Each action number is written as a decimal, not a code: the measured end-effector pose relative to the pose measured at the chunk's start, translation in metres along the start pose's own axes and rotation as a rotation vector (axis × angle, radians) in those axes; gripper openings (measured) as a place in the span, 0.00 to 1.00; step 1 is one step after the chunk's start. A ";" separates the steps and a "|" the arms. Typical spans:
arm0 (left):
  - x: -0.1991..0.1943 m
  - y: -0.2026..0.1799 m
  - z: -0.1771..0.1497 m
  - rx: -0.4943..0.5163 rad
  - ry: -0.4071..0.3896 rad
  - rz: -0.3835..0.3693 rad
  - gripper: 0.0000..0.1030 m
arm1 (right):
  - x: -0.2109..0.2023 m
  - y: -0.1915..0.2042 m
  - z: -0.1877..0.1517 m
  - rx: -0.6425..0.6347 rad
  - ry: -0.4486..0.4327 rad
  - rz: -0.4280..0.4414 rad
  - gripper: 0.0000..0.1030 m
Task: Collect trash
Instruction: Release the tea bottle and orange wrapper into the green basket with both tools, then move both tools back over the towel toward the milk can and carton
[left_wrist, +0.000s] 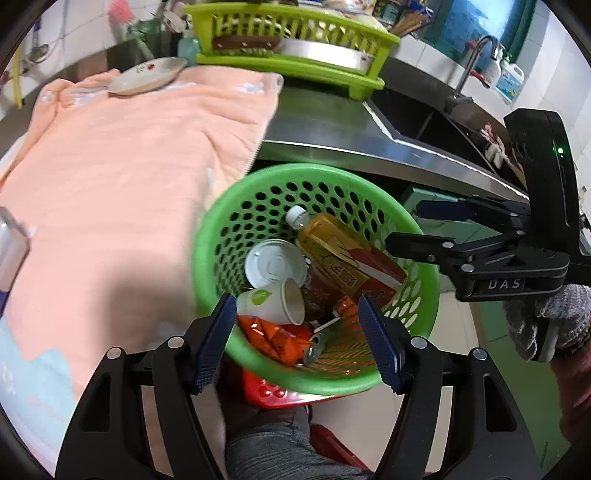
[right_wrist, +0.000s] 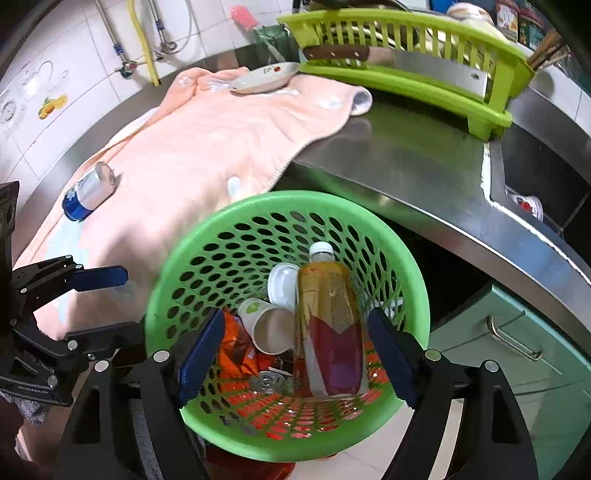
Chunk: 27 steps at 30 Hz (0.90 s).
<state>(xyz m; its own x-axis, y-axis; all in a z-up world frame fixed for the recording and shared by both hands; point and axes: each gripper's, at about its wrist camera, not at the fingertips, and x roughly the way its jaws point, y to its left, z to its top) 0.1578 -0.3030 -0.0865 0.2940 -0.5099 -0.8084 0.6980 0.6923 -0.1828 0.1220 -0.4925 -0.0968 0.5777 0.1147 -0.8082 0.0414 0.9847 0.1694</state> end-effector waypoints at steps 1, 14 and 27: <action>-0.004 0.003 -0.002 -0.006 -0.007 0.005 0.66 | -0.002 0.002 0.000 -0.001 -0.005 0.004 0.75; -0.074 0.075 -0.023 -0.109 -0.124 0.144 0.66 | -0.001 0.053 0.012 -0.071 -0.016 0.048 0.75; -0.131 0.173 -0.026 -0.213 -0.220 0.331 0.66 | 0.013 0.099 0.029 -0.129 -0.007 0.087 0.76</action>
<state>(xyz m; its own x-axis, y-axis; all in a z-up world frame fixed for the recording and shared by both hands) 0.2231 -0.1035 -0.0267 0.6269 -0.3237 -0.7087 0.3996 0.9144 -0.0641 0.1571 -0.3970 -0.0738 0.5799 0.2000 -0.7898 -0.1140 0.9798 0.1644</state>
